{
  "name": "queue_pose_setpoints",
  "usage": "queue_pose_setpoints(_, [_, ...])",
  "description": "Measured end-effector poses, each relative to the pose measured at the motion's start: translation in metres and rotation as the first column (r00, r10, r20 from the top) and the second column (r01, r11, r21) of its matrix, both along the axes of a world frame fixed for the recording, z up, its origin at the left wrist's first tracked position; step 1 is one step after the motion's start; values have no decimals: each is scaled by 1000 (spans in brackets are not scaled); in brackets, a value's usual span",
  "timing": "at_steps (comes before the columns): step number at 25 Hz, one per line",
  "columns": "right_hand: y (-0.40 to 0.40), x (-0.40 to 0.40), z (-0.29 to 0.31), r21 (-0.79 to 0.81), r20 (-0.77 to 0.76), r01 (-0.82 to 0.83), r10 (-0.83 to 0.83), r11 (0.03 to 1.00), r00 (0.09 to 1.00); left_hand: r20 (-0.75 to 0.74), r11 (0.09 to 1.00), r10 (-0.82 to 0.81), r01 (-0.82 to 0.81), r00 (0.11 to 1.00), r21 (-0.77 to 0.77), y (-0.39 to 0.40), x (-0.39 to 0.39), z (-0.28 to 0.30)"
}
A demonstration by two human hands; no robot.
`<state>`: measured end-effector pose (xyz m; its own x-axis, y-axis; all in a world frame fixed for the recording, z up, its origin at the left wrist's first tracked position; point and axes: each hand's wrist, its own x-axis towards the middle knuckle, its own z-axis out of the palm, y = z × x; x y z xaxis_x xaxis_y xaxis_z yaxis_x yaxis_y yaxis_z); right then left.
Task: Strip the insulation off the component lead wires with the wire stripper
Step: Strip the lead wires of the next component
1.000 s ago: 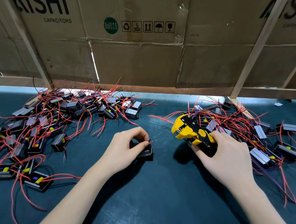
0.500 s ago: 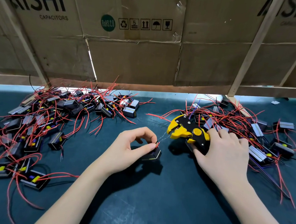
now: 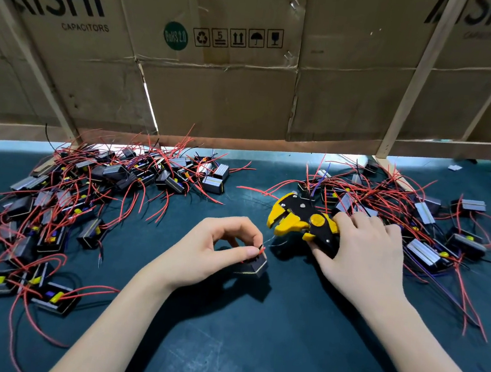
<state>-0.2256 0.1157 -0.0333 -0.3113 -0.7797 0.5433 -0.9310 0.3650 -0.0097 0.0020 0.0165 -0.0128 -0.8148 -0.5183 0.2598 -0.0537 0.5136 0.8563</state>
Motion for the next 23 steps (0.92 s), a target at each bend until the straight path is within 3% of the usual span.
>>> queue_pose_setpoints(4, [2,0,1,35,57,-95,93,995,994,-52,978,202,-204,978,-34,-11,6,-1])
queue_pose_setpoints(8, [4,-8,6,-61,60,-240,244,969,968,-76,885,464,-466,882,-3,-23,10,-9])
queue_pose_setpoints(12, [5,-15,14,-262,-33,-410,416,874,909,-80,877,478,-480,875,-17,-23,8,-12])
queue_pose_setpoints(16, [5,-18,16,-539,137,-198,317,819,938,-101,922,384,-386,918,-3,-17,9,-5])
queue_pose_setpoints(18, [5,-24,15,-489,189,-18,126,872,974,-129,946,322,-324,938,9,-12,9,0])
queue_pose_setpoints(20, [7,-29,12,-371,134,91,-43,924,990,-136,955,292,-296,947,-6,-7,7,3])
queue_pose_setpoints(23, [5,-23,7,-246,50,81,-71,966,996,-123,960,268,-275,956,-43,-2,1,3])
